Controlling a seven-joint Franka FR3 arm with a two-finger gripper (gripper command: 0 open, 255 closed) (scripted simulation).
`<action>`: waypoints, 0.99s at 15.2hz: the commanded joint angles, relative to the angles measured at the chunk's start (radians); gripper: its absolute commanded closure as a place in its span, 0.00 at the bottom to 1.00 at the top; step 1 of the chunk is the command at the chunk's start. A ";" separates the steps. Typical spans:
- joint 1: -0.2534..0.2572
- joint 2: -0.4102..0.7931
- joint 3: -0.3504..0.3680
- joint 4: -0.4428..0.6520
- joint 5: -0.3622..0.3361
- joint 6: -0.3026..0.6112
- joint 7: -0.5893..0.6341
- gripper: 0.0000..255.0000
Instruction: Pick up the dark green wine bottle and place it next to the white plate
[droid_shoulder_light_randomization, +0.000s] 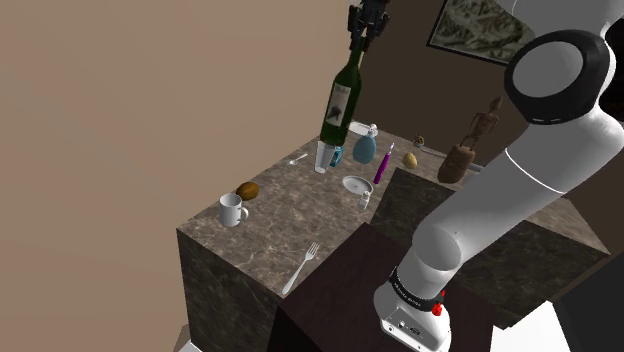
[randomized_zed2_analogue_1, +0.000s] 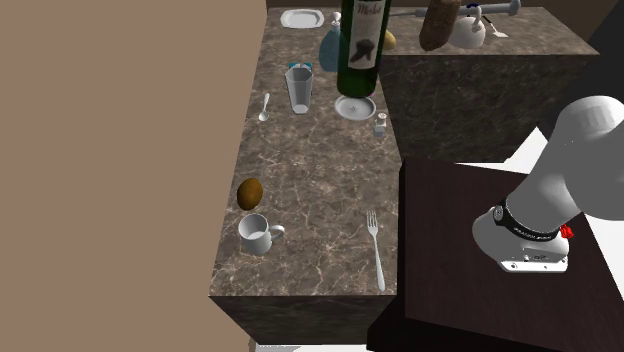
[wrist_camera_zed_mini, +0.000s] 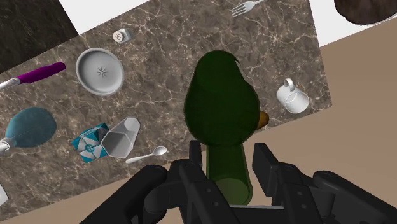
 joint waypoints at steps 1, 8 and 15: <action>-0.020 0.020 -0.039 0.025 0.001 -0.001 -0.061 1.00; -0.093 0.127 -0.162 0.145 0.028 -0.007 -0.251 1.00; -0.135 0.173 -0.217 0.151 0.051 0.033 -0.341 1.00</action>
